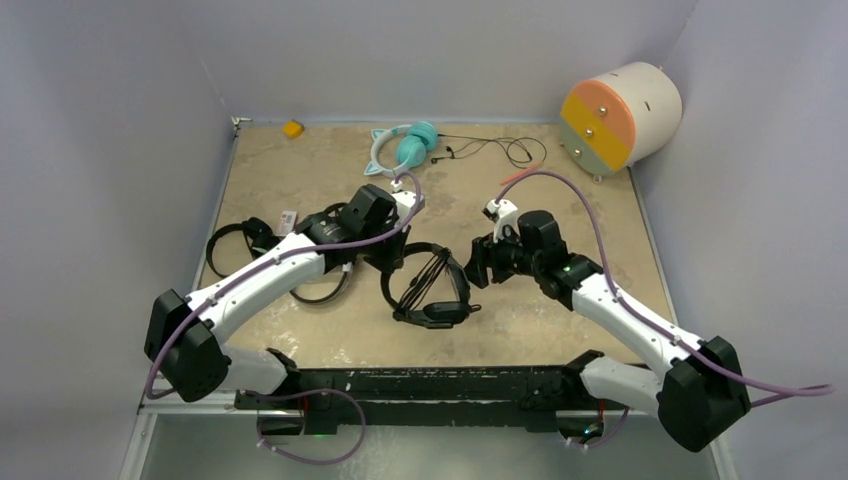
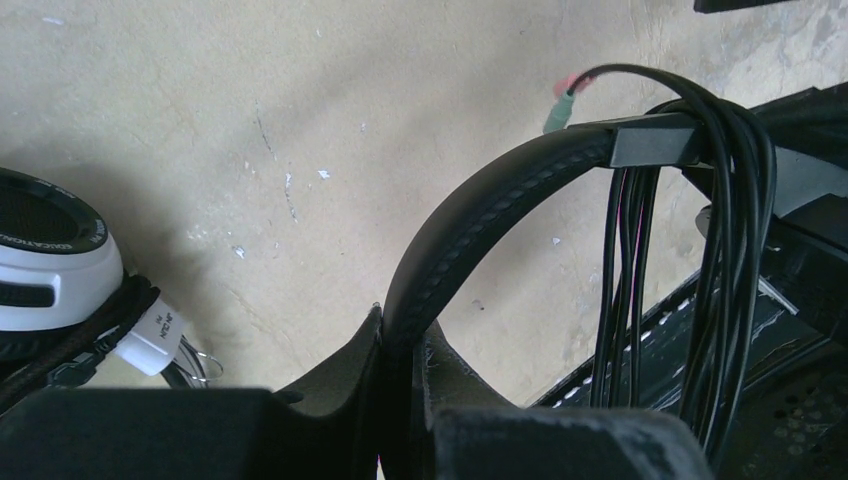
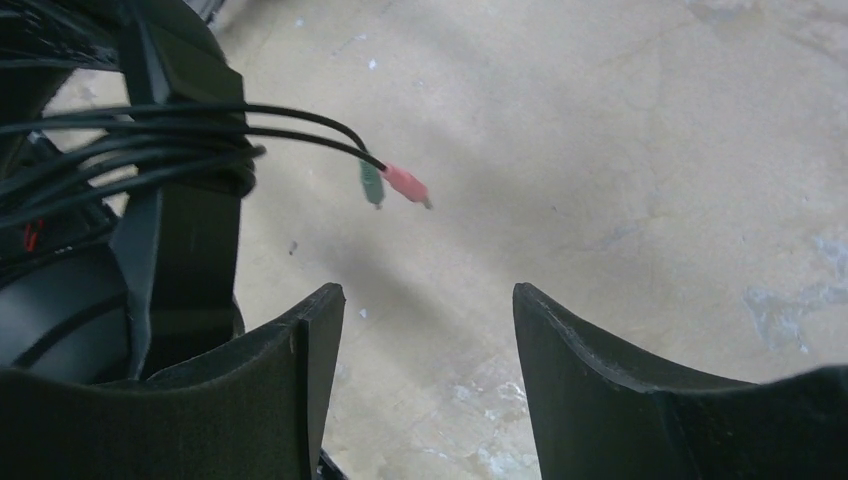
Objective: Wrap the headphones
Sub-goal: Wrap the headphones cable around the headphones, then place the headphones at the center of the board.
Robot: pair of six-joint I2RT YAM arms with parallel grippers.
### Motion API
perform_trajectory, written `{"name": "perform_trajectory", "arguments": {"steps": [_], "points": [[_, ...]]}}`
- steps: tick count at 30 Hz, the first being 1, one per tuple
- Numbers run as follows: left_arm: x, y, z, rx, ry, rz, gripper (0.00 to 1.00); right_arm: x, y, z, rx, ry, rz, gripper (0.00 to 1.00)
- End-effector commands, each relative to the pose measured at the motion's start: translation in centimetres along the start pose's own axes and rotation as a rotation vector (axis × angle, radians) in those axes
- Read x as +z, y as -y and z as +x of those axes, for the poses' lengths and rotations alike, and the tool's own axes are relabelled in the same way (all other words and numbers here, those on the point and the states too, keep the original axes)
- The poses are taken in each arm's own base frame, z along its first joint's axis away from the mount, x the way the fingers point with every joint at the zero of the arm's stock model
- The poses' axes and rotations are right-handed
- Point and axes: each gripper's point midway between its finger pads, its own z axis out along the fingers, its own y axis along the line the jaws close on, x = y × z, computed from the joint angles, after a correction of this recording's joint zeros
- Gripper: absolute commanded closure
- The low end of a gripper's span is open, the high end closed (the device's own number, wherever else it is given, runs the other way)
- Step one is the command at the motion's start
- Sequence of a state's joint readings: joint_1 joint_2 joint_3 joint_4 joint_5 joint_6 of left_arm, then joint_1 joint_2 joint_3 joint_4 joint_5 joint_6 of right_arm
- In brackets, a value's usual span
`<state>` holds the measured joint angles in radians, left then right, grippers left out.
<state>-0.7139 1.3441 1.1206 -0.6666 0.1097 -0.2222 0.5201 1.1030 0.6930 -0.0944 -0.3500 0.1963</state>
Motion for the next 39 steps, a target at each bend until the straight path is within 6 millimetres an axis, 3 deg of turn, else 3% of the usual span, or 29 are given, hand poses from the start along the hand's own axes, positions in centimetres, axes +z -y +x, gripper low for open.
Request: {"name": "perform_trajectory", "arguments": {"steps": [1,12,17,23,30,34,39], "points": [[-0.5,0.9,-3.5,-0.080,0.108,0.020,1.00,-0.5,1.9,0.9,0.042,0.011,0.111,0.34],[1.2,0.3,-1.3,-0.181,0.071,-0.007,1.00,-2.0,5.5,-0.3,0.141,0.084,0.342,0.36],[1.6,0.3,0.1,-0.193,0.037,-0.002,1.00,-1.4,5.9,-0.8,0.193,0.117,0.339,0.37],[2.6,-0.2,0.6,-0.218,0.050,-0.019,1.00,0.7,4.8,-3.5,0.291,0.120,0.216,0.43],[5.2,-3.8,1.0,-0.393,0.054,-0.124,1.00,2.7,4.2,-6.9,0.375,0.131,0.138,0.46],[6.4,-5.5,0.8,-0.512,0.061,-0.136,1.00,3.6,4.6,-7.3,0.422,0.137,0.142,0.46],[7.6,-8.6,1.1,-0.627,0.108,-0.289,1.00,2.6,6.4,-7.7,0.459,0.205,0.256,0.46]]}}
